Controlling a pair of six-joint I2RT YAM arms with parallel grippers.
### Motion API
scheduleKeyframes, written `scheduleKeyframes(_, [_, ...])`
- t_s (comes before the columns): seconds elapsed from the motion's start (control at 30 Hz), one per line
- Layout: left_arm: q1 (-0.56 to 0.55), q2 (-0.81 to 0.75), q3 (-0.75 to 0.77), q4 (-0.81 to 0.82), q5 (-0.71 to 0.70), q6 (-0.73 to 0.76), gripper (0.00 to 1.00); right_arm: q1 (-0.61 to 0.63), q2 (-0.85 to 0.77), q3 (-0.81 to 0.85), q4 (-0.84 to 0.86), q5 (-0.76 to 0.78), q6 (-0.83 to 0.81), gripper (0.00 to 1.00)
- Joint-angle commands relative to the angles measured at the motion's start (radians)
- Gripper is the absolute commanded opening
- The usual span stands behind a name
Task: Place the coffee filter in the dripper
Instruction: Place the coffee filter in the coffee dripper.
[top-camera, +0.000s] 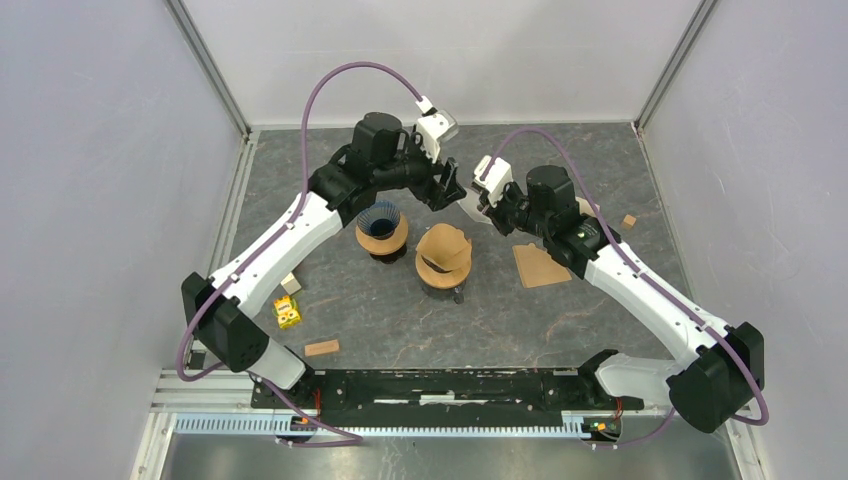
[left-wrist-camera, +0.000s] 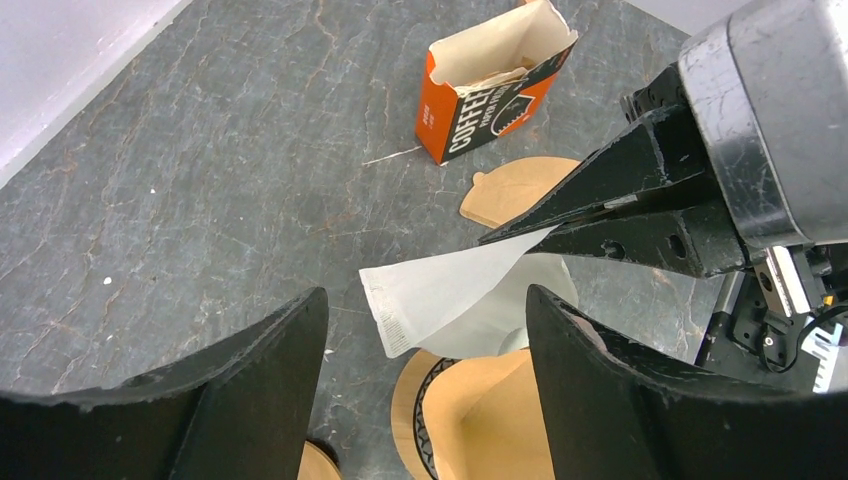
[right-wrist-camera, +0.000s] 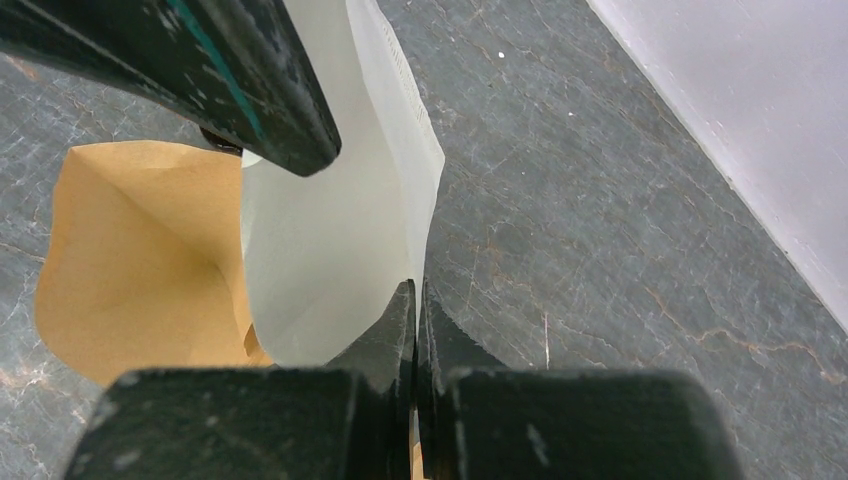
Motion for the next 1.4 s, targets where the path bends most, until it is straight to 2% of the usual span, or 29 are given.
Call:
scheduleKeyframes(0.0, [-0.01,0.015,0.043,-0.013,-0.023,0.06,0.79,-0.003,-0.002,0.042,0.011,-0.009,0.01,0.0])
scheduleKeyframes(0.2, [-0.029,0.037,0.055,-0.037,-0.076,0.097,0.78,-0.002,-0.007,0.04,0.014,-0.019,0.01,0.0])
scheduleKeyframes(0.4, [-0.031,0.046,0.054,-0.023,-0.109,0.09,0.68,-0.002,-0.015,0.027,0.023,-0.018,0.01,0.0])
scheduleKeyframes(0.6, [-0.032,0.046,0.028,0.028,-0.067,0.075,0.56,-0.002,-0.004,0.033,0.019,-0.032,0.015,0.0])
scheduleKeyframes(0.8, [-0.037,0.046,0.026,0.039,-0.028,0.082,0.55,-0.002,0.005,0.042,0.013,-0.031,0.013,0.0])
scheduleKeyframes(1.1, [-0.039,0.024,0.008,0.04,0.013,0.098,0.39,-0.002,0.009,0.047,0.01,-0.015,0.012,0.0])
scheduleKeyframes(1.37, [-0.04,0.023,0.004,0.04,-0.002,0.096,0.28,-0.002,0.011,0.05,0.007,-0.027,0.01,0.0])
